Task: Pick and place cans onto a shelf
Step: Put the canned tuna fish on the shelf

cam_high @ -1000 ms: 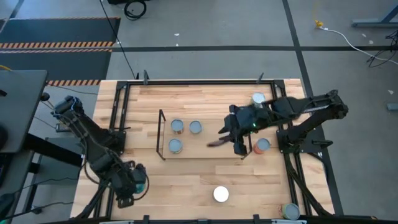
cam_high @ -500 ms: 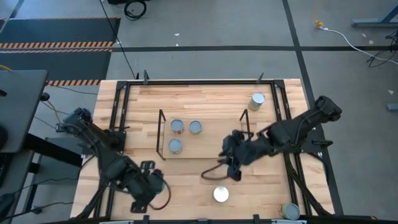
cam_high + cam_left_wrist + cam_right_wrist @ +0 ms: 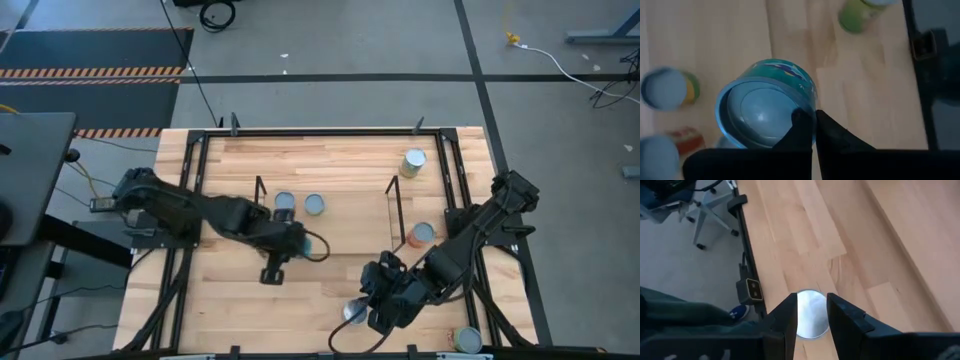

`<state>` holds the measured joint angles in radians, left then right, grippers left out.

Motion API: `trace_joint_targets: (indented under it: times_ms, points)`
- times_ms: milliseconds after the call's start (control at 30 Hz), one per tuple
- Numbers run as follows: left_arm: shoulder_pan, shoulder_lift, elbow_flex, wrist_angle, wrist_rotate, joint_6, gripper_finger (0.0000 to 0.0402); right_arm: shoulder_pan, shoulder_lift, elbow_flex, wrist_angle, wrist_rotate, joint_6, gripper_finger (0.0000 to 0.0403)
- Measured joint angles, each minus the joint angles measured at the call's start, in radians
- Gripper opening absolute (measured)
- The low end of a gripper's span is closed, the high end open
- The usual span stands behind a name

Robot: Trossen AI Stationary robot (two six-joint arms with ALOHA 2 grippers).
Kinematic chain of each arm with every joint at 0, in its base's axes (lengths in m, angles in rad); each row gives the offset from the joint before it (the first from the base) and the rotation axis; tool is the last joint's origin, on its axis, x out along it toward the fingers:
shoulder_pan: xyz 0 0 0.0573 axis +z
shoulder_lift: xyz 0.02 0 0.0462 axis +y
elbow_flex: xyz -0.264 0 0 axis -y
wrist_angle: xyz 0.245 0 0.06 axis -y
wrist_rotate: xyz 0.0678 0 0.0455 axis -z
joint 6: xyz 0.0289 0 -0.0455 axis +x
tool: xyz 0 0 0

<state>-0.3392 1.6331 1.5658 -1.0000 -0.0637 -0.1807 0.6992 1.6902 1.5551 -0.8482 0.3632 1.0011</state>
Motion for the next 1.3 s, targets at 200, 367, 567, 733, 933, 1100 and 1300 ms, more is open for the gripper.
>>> trace_joint_targets:
  times_ms: [200,367,567,733,933,1100,1300]
  points:
    - [0.075,0.120,0.000,0.052,0.009,0.079,0.0007,0.016,0.010,0.000,-0.003,0.008,0.005,0.0111]
    - [0.117,0.221,0.000,0.087,-0.032,0.122,0.0007,0.002,0.006,0.000,-0.007,0.011,-0.112,0.0111]
    - [0.136,0.317,0.000,0.108,-0.069,0.128,0.0013,-0.036,0.011,0.000,-0.006,0.013,-0.168,0.0111]
    - [0.140,0.355,0.002,0.113,-0.085,0.151,0.0022,-0.048,0.011,0.000,-0.005,0.000,-0.175,0.0118]
    - [0.141,0.361,0.001,0.113,-0.150,0.140,0.0047,-0.043,0.011,0.000,-0.008,-0.047,-0.240,0.0148]
    - [0.148,0.361,0.000,0.113,-0.152,0.123,0.0096,-0.021,0.015,0.000,-0.013,-0.078,-0.350,0.0170]
    - [0.143,0.361,0.000,0.112,-0.140,0.114,0.0147,0.009,0.044,0.000,0.002,-0.160,-0.351,0.0197]
